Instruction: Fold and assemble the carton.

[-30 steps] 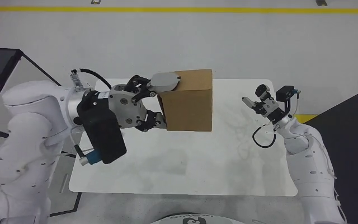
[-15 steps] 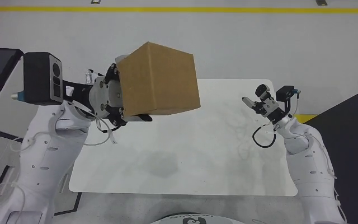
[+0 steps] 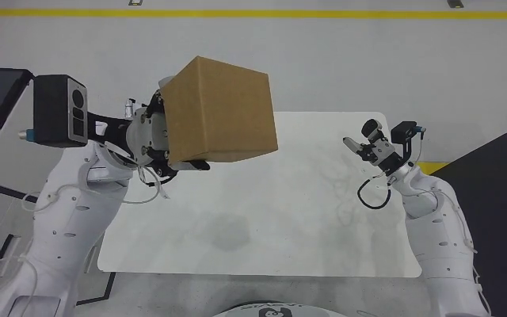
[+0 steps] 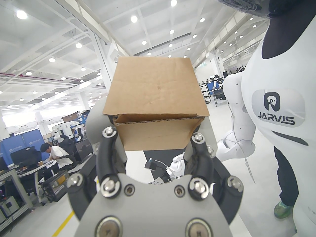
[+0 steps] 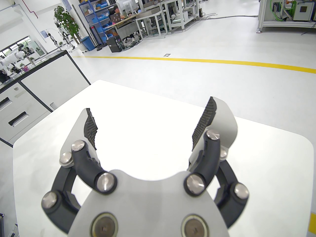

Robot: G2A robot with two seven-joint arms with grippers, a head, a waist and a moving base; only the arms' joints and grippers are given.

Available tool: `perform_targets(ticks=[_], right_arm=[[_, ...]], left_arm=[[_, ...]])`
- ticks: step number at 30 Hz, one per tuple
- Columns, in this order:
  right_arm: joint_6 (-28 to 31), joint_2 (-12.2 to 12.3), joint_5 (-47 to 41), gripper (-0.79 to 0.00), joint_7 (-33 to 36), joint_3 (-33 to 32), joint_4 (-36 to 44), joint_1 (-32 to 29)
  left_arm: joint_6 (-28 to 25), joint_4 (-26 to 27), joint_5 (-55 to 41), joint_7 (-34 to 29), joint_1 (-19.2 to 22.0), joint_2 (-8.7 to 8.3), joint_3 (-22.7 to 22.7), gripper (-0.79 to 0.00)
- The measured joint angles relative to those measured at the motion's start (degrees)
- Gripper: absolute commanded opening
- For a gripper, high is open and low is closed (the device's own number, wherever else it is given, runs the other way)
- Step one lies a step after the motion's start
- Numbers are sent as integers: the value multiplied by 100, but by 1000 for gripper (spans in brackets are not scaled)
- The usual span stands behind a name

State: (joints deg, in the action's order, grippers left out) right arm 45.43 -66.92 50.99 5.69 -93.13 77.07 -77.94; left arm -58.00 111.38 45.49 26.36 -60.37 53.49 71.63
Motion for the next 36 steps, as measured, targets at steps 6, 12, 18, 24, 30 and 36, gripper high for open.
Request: perform_targets(ticks=[6,12,18,24,30,36], right_arm=[[0,0,0,0,0,0,0,0],[0,0,0,0,0,0,0,0],[0,0,0,0,0,0,0,0],[0,0,0,0,0,0,0,0],[0,0,0,0,0,0,0,0],[0,0,0,0,0,0,0,0]], left_arm=[[0,-33,83,7,35,-56,-17,-785],[0,-214,692,-962,113,-232,116,-785],[0,-352,825,-1743,59,-436,169,-785],[0,-362,830,-1782,61,-446,176,-785],[60,-482,1163,-2167,51,-387,-213,-785],[48,-1290,1596,-1868,498,-185,-965,-785]])
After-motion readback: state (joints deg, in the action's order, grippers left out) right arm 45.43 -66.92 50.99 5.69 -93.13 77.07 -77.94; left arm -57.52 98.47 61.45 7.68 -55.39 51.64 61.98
